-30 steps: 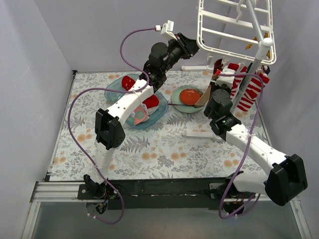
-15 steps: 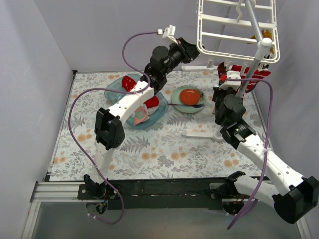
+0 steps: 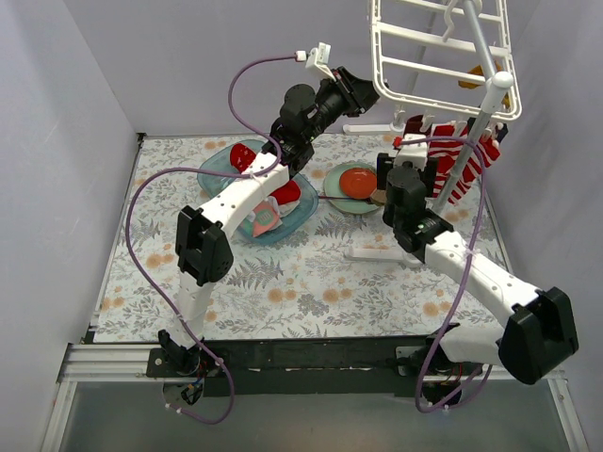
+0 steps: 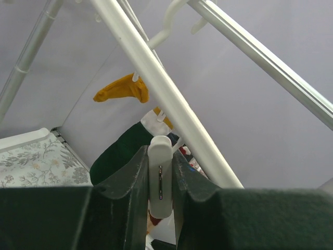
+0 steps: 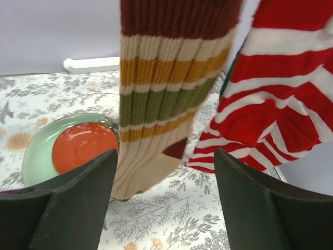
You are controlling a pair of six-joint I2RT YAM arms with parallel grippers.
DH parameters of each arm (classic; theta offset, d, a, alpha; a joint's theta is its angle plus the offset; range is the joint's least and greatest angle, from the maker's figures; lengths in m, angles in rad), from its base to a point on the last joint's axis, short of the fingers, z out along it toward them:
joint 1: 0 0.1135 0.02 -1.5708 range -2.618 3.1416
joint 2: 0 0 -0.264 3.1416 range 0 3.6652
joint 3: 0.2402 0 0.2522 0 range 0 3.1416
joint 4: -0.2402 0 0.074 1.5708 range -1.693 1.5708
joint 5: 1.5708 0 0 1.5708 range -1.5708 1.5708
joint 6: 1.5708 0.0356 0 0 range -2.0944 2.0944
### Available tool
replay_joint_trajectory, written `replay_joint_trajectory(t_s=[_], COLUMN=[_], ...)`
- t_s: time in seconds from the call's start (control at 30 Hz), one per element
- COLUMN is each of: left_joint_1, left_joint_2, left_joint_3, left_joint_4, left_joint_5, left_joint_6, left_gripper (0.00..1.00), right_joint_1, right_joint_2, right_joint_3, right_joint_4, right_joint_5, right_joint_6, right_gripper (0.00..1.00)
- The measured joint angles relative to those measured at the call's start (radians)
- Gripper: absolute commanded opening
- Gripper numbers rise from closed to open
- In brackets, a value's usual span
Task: Remove the socks clipped to the hanger
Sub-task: Remove the sock from the hanger.
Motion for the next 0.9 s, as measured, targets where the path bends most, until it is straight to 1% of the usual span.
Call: replay_joint_trajectory(t_s=[0.03, 0.13, 0.23, 0.47, 0.67, 0.77, 0.8, 0.87, 0.9], left_joint_1=[-0.002, -0.009, -0.015, -0.026, -0.029, -0.028, -0.028, -0.029, -0.029], left_joint_2=[-0.002, -0.011, -0.017, -0.019, -0.019, -0.019, -0.019, -0.019, -0.019], left_joint_3=[0.0, 0.0, 0.0, 0.0, 0.0, 0.0, 0.0, 0.0, 0.0], left_joint_4=[0.0, 0.0, -0.001, -0.006, -0.007, -0.008, -0.007, -0.008, -0.008], left_joint_5=[0.0, 0.001, 0.004, 0.005, 0.004, 0.004, 0.004, 0.004, 0.004], left_joint_6=[0.0, 0.001, 0.001, 0.001, 0.0, 0.0, 0.0, 0.0, 0.0], left_gripper=[0.0, 0.0, 0.0, 0.0, 0.0, 0.0, 0.0, 0.0, 0.0], right_joint_1=[0.0, 0.0, -0.001, -0.006, -0.007, -0.014, -0.017, -0.024, -0.028], right_joint_2=[0.026, 0.088, 0.119, 0.166, 0.17, 0.184, 0.193, 0.212, 0.226], right_joint_3=[0.011, 0.043, 0.054, 0.054, 0.054, 0.047, 0.039, 0.031, 0.03], right_joint_4=[0.0, 0.028, 0.094, 0.319, 0.415, 0.521, 0.585, 0.673, 0.727], right_joint_5=[0.016, 0.084, 0.149, 0.286, 0.36, 0.385, 0.389, 0.399, 0.403], right_joint_6=[0.006, 0.021, 0.01, -0.139, -0.228, -0.321, -0.368, -0.442, -0.488], right_gripper=[0.87, 0.9, 0.91, 0.9, 0.89, 0.89, 0.88, 0.83, 0.74])
